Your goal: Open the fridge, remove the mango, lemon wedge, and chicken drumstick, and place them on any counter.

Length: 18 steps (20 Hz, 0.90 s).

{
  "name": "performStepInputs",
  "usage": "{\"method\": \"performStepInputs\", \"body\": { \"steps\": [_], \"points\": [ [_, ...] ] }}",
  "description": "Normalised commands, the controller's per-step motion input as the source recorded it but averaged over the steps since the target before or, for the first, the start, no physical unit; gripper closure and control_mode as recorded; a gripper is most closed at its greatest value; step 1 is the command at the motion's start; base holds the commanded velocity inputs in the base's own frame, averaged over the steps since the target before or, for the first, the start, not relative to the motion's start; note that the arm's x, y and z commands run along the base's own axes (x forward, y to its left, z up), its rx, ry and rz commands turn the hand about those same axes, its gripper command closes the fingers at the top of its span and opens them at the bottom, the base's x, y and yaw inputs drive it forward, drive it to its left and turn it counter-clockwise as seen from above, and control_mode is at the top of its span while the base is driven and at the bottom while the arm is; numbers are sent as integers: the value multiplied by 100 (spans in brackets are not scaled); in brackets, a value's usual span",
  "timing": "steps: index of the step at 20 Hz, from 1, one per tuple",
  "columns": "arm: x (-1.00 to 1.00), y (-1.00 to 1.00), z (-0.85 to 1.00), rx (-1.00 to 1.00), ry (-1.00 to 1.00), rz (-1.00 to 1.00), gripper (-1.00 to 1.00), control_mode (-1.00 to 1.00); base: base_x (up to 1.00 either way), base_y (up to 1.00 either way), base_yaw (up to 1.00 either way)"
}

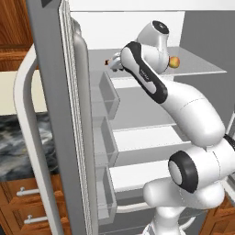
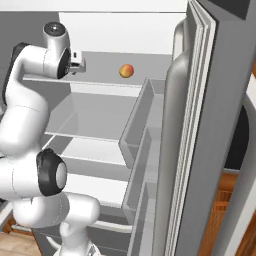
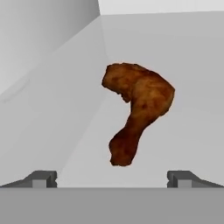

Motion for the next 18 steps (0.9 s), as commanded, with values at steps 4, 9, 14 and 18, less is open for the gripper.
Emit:
{"method": "performStepInputs", "body": {
  "steps": [4,9,14,18],
  "points": [
    [57,3,0,0,0,0,-100,-100,0,0,0],
    [58,3,0,0,0,0,-100,-100,0,0,0],
    [38,4,-5,0,0,0,-100,-100,0,0,0],
    [23,20,-29,-4,0,0,-100,-100,0,0,0]
  ]
}}
